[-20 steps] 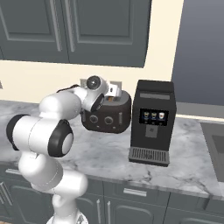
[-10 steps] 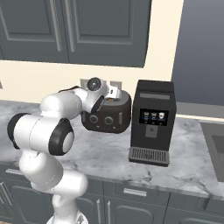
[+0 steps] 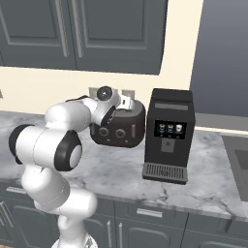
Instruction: Start the toaster. Once the lever pops up, take the bread to the plate on the dining counter.
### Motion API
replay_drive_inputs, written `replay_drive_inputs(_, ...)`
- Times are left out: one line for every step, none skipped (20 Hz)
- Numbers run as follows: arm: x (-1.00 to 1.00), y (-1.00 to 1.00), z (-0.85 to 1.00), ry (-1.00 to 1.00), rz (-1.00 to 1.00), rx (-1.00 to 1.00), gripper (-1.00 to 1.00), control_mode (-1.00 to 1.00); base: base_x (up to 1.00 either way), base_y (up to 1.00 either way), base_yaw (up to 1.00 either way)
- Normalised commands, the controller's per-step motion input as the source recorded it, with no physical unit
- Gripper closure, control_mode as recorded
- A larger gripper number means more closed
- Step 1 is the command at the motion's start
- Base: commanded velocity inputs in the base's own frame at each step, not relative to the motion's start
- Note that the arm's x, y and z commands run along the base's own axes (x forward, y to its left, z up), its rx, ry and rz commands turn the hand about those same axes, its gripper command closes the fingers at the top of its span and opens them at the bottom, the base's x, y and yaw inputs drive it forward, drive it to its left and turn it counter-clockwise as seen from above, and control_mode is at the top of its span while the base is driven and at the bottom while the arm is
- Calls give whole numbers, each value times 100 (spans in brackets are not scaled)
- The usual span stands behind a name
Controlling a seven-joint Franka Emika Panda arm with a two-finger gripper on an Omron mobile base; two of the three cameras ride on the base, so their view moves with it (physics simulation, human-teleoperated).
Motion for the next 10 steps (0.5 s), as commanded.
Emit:
replay_drive_inputs(5, 0, 0, 0, 0, 0, -100, -100, 0, 0, 0)
replay_drive_inputs(2, 0, 0, 0, 0, 0, -100, -100, 0, 0, 0)
replay_drive_inputs(1, 0, 0, 0, 0, 0, -100, -100, 0, 0, 0)
replay_drive_inputs(4, 0, 0, 0, 0, 0, -100, -100, 0, 0, 0)
replay_drive_inputs(4, 0, 0, 0, 0, 0, -100, -100, 0, 0, 0)
replay_drive_inputs(4, 0, 0, 0, 0, 0, -100, -100, 0, 0, 0)
replay_drive_inputs(5, 0, 0, 0, 0, 0, -100, -100, 0, 0, 0)
replay_drive_inputs(4, 0, 0, 0, 0, 0, -100, -100, 0, 0, 0)
replay_drive_inputs(2, 0, 0, 0, 0, 0, -100, -100, 0, 0, 0)
replay_drive_inputs(3, 0, 0, 0, 0, 0, -100, -100, 0, 0, 0)
